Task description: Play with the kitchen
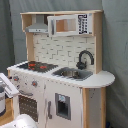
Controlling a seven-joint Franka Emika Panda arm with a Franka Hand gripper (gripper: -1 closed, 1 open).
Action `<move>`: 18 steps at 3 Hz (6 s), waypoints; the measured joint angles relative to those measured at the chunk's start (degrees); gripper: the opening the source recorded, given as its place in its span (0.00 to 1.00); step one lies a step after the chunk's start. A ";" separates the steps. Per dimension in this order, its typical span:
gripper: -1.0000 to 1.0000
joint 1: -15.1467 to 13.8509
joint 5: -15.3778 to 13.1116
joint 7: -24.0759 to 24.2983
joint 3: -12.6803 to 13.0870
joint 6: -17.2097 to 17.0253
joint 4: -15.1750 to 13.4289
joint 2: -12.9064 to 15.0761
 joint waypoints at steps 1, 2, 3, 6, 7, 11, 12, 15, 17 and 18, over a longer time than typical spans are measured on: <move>1.00 -3.79 0.02 0.88 -0.18 0.21 4.58 0.00; 1.00 -5.89 0.02 5.97 -0.05 0.71 6.57 -0.02; 1.00 -6.40 0.01 11.79 0.16 0.85 7.31 -0.04; 1.00 -6.41 0.00 30.24 2.29 0.49 7.99 -0.80; 1.00 -6.47 0.00 36.36 3.00 -0.31 8.36 -0.99; 1.00 -13.36 -0.92 53.61 3.40 -9.07 18.17 -1.08; 1.00 -16.95 -1.03 53.61 3.40 -10.27 22.56 -1.09; 0.00 -18.14 -1.10 47.66 3.15 -11.17 24.34 -1.14; 0.00 -18.13 -1.09 35.03 3.14 -11.14 24.33 -0.78; 0.00 -18.14 -1.09 28.14 3.12 -11.08 24.33 -0.70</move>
